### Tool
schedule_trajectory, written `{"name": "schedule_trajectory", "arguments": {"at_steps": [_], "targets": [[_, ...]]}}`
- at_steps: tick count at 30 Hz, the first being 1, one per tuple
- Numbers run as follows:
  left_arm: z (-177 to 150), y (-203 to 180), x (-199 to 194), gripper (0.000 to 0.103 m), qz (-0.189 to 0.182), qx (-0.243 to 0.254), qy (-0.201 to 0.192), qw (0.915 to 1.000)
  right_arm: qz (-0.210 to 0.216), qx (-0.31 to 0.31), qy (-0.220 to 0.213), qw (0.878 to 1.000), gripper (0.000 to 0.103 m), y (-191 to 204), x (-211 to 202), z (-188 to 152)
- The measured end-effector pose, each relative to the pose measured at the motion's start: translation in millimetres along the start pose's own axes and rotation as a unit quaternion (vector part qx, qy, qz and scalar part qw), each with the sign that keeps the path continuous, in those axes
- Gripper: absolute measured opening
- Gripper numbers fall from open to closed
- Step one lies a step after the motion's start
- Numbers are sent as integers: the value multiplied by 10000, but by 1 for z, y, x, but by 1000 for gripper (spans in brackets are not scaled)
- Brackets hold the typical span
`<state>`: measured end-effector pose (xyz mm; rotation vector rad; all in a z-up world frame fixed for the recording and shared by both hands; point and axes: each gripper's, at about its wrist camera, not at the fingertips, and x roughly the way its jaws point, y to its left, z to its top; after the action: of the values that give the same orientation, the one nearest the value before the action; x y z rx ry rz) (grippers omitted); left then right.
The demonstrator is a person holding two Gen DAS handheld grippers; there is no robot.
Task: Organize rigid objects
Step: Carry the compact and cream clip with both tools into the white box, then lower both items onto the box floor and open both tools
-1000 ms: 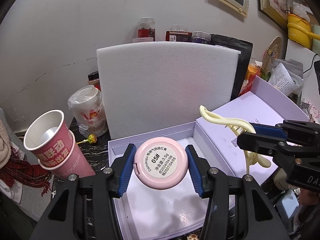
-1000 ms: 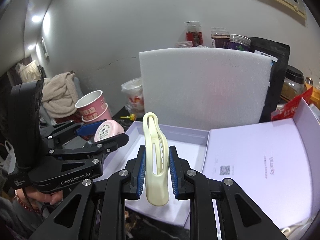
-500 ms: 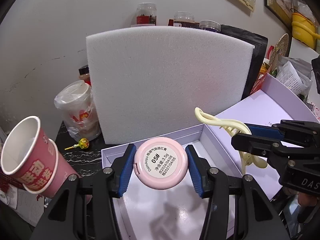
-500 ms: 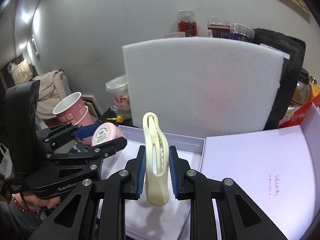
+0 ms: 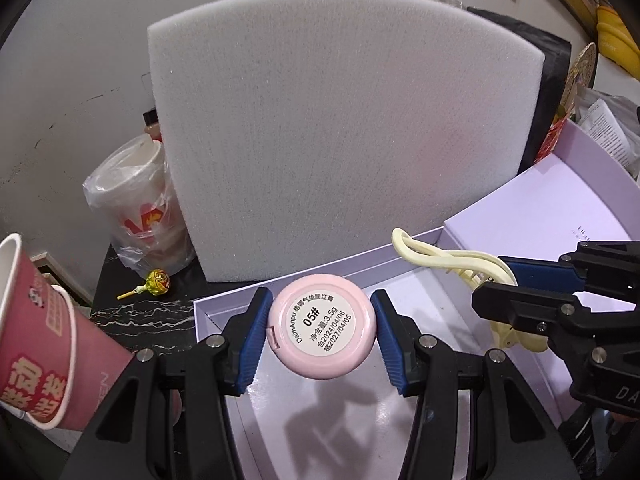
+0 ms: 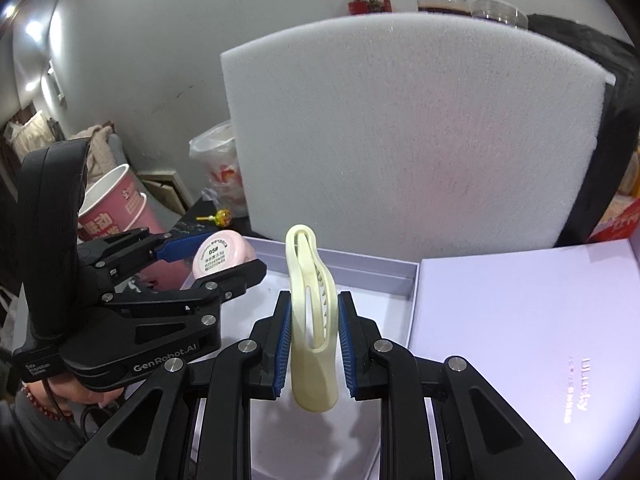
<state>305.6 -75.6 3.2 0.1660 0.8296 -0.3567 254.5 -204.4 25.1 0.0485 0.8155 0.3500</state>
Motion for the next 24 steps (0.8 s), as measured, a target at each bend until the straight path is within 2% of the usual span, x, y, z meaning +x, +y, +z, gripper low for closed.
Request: {"name": "schedule_trajectory", "arguments": {"at_steps": [3,7,15,20,24], "targets": [[-2,2,10,50,2,-15,118,9999,-37,29,81,10000,22,0,8,1],[-3,6,17,50,-169,-98,172,9997,18,170,167,9997,22,-6,16,0],[-6,8,23,50,16,-87,287,9996,-47,288,295,9991,23,-10,28,4],[-6,8,25,50,106,-75,367,9992,-172,303,257,9991,43,-11,22,3],[-4,9,23,51,122,-100,383,9991,-211,362,303,9987,44,-14,20,3]]}}
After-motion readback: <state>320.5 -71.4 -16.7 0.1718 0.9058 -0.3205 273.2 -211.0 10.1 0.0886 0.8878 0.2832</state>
